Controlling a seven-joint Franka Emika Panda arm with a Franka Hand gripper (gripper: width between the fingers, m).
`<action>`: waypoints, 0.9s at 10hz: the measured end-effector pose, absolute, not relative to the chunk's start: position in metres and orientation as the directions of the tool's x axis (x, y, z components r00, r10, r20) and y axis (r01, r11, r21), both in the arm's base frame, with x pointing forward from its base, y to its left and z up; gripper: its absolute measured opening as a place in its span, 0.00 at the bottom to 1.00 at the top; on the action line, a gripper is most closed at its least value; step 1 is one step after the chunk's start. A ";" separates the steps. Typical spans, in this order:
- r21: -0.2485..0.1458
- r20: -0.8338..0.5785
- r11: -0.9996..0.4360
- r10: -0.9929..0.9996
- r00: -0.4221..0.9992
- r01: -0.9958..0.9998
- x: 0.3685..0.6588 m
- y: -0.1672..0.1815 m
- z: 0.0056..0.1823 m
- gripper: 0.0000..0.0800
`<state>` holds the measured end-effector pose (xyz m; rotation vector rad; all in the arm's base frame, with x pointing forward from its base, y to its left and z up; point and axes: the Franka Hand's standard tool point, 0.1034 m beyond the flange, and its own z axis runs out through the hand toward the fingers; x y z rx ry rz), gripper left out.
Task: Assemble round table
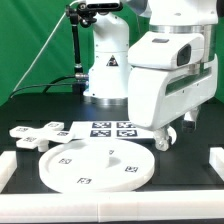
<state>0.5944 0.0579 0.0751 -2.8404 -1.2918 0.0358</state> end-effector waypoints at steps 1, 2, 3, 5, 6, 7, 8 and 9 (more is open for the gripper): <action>-0.029 -0.012 -0.658 0.753 0.658 0.753 0.594 0.058 0.075 0.81; -0.029 -0.012 -0.658 0.753 0.658 0.753 0.594 0.058 0.075 0.81; -0.029 -0.012 -0.658 0.753 0.658 0.753 0.594 0.058 0.075 0.81; -0.029 -0.012 -0.657 0.754 0.657 0.753 0.594 0.058 0.075 0.81; -0.027 -0.012 -0.640 0.769 0.640 0.768 0.595 0.056 0.076 0.81; -0.017 -0.006 -0.595 0.804 0.595 0.804 0.597 0.048 0.078 0.81; -0.002 0.004 -0.543 0.839 0.543 0.839 0.595 0.032 0.076 0.81; -0.007 -0.004 -0.504 0.864 0.504 0.864 0.586 0.009 0.070 0.81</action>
Offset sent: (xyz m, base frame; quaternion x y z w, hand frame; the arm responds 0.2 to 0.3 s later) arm 0.0000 0.0000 0.0000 0.0000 0.0000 0.0000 1.0000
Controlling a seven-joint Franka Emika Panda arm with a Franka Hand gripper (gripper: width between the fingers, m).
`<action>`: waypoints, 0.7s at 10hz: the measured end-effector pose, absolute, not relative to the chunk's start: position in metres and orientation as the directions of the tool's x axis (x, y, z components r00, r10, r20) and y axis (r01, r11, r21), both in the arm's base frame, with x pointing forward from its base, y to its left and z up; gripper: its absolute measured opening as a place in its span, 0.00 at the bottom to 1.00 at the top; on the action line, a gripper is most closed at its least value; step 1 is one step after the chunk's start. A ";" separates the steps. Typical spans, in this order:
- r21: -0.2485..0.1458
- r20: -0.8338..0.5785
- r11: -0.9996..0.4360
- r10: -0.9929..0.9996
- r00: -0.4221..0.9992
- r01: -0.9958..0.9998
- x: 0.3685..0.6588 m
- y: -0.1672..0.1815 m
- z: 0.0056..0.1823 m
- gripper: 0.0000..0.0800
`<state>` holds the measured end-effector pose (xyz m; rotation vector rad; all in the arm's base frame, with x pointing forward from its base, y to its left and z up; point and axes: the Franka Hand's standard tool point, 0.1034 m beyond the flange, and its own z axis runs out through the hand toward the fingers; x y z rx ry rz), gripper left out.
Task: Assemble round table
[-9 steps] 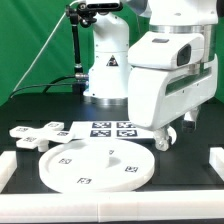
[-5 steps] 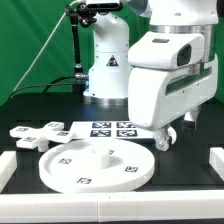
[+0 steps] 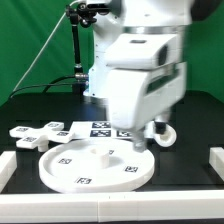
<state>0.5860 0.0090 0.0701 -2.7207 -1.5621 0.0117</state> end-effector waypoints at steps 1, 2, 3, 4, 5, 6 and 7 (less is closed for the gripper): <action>-0.016 -0.010 -0.484 0.875 0.484 0.875 0.580 -0.012 0.067 0.81; -0.016 -0.008 -0.481 0.877 0.481 0.876 0.578 -0.027 0.064 0.81; -0.016 -0.008 -0.494 0.870 0.494 0.870 0.578 -0.026 0.064 0.81; -0.016 -0.007 -0.491 0.871 0.491 0.871 0.578 -0.024 0.064 0.81; -0.017 -0.008 -0.492 0.871 0.492 0.871 0.577 -0.025 0.064 0.81; -0.015 -0.006 -0.473 0.881 0.473 0.881 0.577 -0.027 0.062 0.81; -0.009 -0.001 -0.431 0.902 0.431 0.902 0.571 -0.035 0.053 0.81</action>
Offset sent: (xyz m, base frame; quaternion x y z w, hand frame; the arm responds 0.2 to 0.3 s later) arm 0.0000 0.0000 0.0000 0.0000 0.0000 0.0000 1.0000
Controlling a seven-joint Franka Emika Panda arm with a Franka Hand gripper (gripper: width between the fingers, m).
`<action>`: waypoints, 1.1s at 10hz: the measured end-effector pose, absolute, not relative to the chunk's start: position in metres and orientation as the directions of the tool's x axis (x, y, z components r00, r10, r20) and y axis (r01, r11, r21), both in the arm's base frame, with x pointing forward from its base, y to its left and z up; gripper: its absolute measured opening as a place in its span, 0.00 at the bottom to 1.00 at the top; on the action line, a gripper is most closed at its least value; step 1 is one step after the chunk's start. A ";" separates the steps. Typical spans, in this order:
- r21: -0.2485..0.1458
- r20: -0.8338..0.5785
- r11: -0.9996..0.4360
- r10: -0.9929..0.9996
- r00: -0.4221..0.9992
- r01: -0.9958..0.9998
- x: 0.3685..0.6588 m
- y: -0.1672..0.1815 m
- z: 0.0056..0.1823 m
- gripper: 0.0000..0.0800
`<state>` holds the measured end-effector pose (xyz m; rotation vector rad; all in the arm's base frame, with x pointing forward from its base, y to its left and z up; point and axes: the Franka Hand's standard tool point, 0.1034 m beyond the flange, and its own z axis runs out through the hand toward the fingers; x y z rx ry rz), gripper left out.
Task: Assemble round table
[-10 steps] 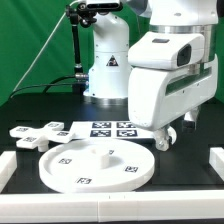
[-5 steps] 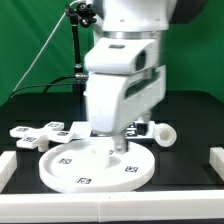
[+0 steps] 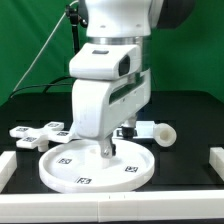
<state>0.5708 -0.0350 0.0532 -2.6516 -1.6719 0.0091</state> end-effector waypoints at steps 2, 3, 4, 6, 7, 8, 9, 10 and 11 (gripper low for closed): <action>0.004 0.008 -0.394 0.919 0.394 0.919 0.554 -0.050 0.041 0.81; -0.012 0.004 -0.397 0.918 0.397 0.918 0.543 -0.057 0.033 0.81; -0.022 0.002 -0.404 0.915 0.404 0.915 0.538 -0.061 0.028 0.81; -0.014 0.006 -0.407 0.913 0.408 0.913 0.539 -0.064 0.029 0.81; -0.012 0.006 -0.408 0.913 0.408 0.913 0.539 -0.064 0.029 0.81; -0.012 0.006 -0.408 0.913 0.408 0.913 0.539 -0.064 0.029 0.81; -0.012 0.006 -0.408 0.913 0.408 0.913 0.539 -0.064 0.029 0.81; -0.010 0.007 -0.408 0.913 0.408 0.913 0.540 -0.062 0.030 0.81; -0.009 0.006 -0.410 0.912 0.410 0.912 0.543 -0.058 0.035 0.81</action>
Offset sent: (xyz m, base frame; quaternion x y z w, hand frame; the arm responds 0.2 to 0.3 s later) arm -0.0249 -0.0154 -0.0215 0.0247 0.0145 -0.0030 0.9996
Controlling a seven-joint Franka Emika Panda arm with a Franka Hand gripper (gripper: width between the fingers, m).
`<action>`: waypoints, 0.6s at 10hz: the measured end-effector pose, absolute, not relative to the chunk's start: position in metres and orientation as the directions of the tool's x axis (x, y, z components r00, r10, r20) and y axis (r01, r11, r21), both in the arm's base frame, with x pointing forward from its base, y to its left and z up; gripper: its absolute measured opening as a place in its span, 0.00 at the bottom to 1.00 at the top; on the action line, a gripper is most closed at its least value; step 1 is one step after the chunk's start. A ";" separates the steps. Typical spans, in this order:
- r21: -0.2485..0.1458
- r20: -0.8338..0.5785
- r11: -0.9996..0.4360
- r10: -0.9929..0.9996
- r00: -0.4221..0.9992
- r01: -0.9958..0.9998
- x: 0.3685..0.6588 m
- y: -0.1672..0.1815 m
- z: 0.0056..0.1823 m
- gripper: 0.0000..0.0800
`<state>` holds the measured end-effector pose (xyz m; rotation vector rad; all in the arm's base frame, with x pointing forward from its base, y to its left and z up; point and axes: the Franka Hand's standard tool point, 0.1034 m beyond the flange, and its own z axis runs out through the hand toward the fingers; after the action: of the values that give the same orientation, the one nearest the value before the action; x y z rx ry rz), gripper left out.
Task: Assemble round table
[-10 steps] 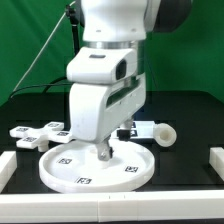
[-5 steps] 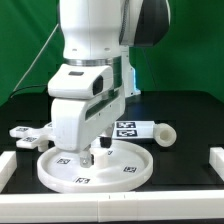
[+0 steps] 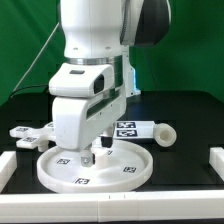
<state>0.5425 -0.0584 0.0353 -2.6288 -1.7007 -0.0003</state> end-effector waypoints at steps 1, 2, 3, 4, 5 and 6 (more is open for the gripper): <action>-0.007 0.007 -0.409 0.913 0.409 0.913 0.543 -0.059 0.035 0.81; -0.010 0.006 -0.410 0.912 0.410 0.912 0.542 -0.059 0.034 0.81; -0.010 0.006 -0.414 0.910 0.414 0.910 0.541 -0.058 0.034 0.81; -0.013 0.004 -0.422 0.907 0.422 0.907 0.535 -0.057 0.035 0.81; -0.012 0.005 -0.420 0.908 0.420 0.908 0.526 -0.060 0.030 0.81; -0.023 0.002 -0.426 0.905 0.426 0.905 0.519 -0.063 0.025 0.81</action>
Offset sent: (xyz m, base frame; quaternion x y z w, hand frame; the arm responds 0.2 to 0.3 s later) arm -0.0293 -0.0023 0.0102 0.0031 -0.0401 0.0364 0.9985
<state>0.5195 -0.0631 0.0253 -2.6354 -1.6722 0.0158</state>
